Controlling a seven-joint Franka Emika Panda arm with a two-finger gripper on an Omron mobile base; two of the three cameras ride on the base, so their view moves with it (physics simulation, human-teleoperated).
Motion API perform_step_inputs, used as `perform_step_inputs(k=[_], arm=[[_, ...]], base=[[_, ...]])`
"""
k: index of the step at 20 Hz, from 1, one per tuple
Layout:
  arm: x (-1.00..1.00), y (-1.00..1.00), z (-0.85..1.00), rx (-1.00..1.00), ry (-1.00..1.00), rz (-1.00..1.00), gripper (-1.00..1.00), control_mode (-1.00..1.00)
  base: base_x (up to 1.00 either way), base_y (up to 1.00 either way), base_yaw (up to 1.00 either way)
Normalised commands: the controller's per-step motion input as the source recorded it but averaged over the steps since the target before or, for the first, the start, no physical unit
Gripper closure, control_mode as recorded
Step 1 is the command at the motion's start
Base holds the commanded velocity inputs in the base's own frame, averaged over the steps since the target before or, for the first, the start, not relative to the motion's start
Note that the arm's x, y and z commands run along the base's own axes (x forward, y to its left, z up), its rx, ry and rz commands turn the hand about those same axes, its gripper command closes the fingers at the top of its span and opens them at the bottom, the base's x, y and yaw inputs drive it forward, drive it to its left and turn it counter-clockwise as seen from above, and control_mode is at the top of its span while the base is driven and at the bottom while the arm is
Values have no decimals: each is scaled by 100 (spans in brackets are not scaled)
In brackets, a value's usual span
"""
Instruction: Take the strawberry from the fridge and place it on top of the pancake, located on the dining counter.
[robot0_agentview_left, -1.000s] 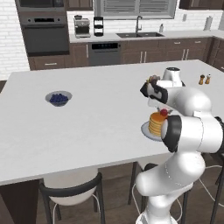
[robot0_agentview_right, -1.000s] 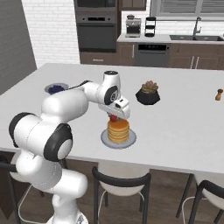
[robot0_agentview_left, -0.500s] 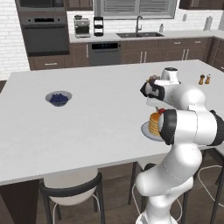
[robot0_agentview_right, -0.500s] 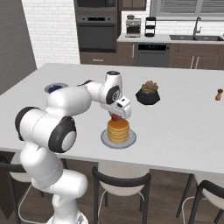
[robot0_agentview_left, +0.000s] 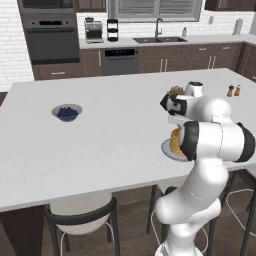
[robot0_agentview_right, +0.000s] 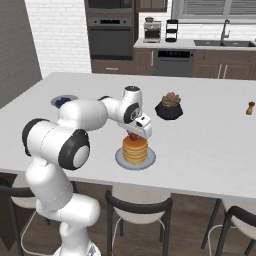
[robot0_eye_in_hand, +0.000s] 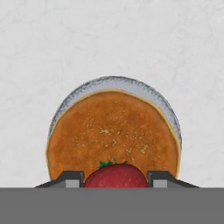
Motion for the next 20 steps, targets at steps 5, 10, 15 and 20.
perform_step_inputs(k=[5, 10, 15, 20], arm=[[4, -1, -7, 0, 0, 0, 100, -100], [14, -2, -1, 1, 0, 0, 100, -100], [18, -7, 0, 2, 0, 0, 100, -100], [-17, -4, -7, 0, -10, 0, 100, -100]], base=[[0, 0, 0], [0, 0, 0], [0, 0, 0], [0, 0, 0]])
